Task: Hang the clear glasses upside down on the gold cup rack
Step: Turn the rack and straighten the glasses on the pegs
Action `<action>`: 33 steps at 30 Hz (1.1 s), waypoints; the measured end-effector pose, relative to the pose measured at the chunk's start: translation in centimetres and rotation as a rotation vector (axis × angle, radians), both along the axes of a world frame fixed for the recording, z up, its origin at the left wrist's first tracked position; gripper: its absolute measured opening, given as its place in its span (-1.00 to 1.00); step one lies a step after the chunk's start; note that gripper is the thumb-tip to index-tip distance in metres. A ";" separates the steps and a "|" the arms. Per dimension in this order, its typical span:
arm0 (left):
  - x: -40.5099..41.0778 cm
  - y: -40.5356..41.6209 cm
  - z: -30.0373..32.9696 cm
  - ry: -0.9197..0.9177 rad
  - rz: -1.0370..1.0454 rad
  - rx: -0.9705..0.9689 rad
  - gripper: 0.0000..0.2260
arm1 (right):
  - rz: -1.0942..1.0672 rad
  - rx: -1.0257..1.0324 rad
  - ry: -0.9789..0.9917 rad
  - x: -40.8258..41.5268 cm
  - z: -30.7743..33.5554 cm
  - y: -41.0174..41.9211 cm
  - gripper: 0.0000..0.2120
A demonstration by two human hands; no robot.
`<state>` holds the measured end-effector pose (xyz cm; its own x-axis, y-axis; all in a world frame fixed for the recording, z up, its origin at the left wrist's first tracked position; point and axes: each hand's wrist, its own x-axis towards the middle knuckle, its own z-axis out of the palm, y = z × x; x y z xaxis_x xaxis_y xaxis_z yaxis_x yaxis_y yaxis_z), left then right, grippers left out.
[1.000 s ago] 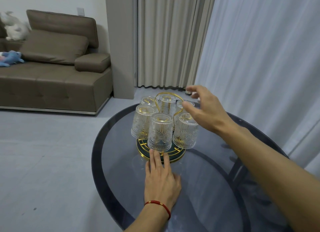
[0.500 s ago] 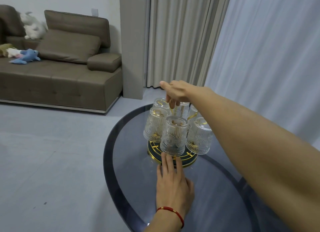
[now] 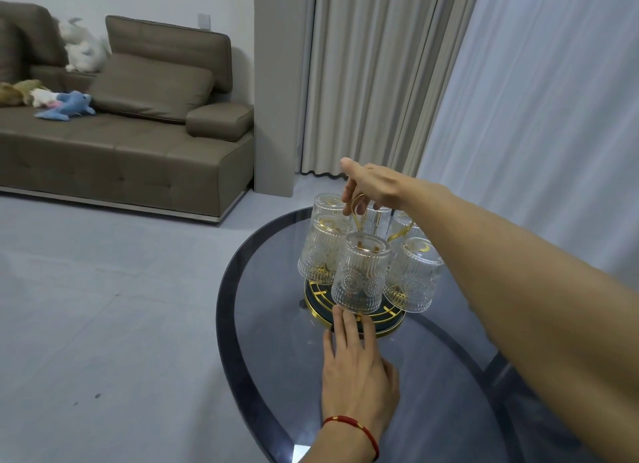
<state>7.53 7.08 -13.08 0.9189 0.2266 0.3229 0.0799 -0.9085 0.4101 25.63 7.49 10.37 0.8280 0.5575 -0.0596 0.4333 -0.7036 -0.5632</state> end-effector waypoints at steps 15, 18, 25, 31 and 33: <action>-0.3 0.0 0.3 0.006 -0.002 0.042 -0.35 | -0.130 -0.101 -0.237 4.0 1.1 -4.1 -0.76; -0.2 0.0 0.2 0.031 -0.009 0.052 -0.35 | -0.084 -0.256 -0.108 4.3 1.5 -3.7 -0.50; -0.2 0.0 0.3 0.037 0.005 0.047 -0.35 | -0.037 -0.297 -0.017 5.7 1.1 -3.4 -0.36; 0.1 0.0 0.0 0.013 0.016 0.059 -0.36 | 0.002 -0.205 -0.044 5.7 0.5 -3.5 -0.39; 0.1 0.0 -0.1 0.019 0.014 0.061 -0.36 | 0.011 -0.201 -0.045 5.7 0.5 -3.6 -0.39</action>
<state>7.61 7.09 -13.13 0.9219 0.2196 0.3191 0.0998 -0.9306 0.3523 31.30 3.90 10.82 0.8262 0.5472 -0.1341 0.4630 -0.7951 -0.3918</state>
